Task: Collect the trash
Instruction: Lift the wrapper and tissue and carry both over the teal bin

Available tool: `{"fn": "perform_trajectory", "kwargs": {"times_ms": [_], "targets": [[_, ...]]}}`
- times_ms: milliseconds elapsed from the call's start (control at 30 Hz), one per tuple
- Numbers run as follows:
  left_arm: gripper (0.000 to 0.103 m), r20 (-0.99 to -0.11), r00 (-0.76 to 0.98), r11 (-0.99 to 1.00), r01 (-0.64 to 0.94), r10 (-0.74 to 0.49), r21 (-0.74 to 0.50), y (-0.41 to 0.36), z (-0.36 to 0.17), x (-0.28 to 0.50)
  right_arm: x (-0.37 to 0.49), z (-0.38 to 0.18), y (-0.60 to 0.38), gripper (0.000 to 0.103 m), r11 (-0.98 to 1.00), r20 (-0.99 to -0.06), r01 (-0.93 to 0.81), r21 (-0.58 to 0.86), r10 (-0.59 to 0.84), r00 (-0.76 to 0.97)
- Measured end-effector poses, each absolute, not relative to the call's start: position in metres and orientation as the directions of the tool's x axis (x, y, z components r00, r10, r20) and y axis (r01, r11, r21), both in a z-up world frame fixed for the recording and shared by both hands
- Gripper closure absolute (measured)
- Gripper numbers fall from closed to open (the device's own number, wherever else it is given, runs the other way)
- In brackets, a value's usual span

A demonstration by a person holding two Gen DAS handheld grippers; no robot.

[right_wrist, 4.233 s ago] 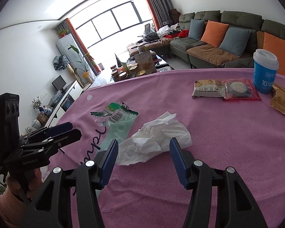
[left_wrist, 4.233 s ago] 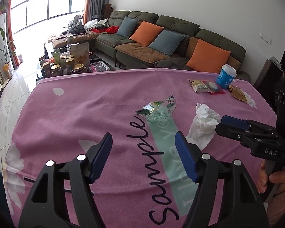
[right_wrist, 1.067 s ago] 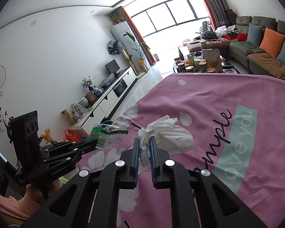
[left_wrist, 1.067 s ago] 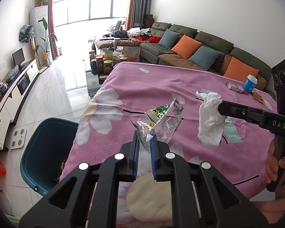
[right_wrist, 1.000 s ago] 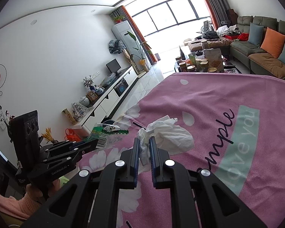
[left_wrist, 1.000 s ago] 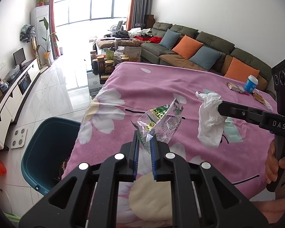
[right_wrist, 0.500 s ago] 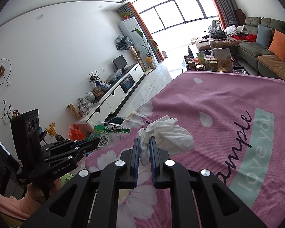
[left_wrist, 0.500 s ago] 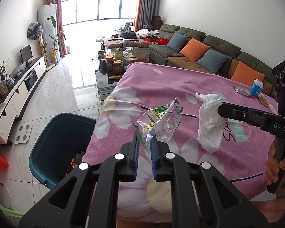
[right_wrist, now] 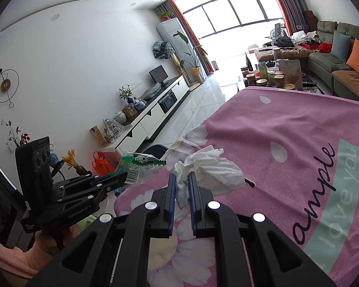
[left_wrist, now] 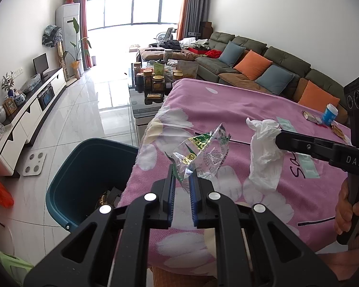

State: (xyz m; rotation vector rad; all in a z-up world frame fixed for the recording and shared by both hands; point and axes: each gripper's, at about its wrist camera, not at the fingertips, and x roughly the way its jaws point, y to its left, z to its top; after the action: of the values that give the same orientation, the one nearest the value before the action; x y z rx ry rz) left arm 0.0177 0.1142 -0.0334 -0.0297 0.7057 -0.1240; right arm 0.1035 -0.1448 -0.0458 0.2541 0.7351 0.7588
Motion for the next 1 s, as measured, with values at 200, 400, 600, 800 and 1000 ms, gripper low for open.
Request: {"fn": "perform_trajectory", "kwargs": {"times_ms": [200,400,600,800,1000], "targets": [[0.092,-0.645,0.756,0.994,0.087,-0.112,-0.070,0.120,-0.033,0.016,0.104,-0.045,-0.138,0.093,0.702,-0.511,-0.544,0.459,0.710,0.485],[0.092,-0.645,0.757,0.994,0.076,-0.105,-0.073,0.124,-0.034,0.016,0.106,-0.045,-0.133,0.093,0.697,-0.514,-0.553,0.456,0.714,0.476],[0.092,-0.643,0.760,0.995,0.061,-0.094,-0.074,0.130,-0.034,0.014,0.108,-0.044,-0.126,0.093,0.691,-0.513,-0.563,0.453,0.719,0.469],[0.092,-0.643,0.762,0.996,0.044,-0.081,-0.073,0.136,-0.035,0.013,0.109,-0.042,-0.119,0.093,0.684,-0.513,-0.576,0.447,0.724,0.461],[0.092,-0.642,0.764,0.997,0.029,-0.069,-0.073,0.140,-0.035,0.013,0.110,-0.042,-0.113,0.093,0.679,-0.516,-0.586,0.443,0.727,0.452]]}}
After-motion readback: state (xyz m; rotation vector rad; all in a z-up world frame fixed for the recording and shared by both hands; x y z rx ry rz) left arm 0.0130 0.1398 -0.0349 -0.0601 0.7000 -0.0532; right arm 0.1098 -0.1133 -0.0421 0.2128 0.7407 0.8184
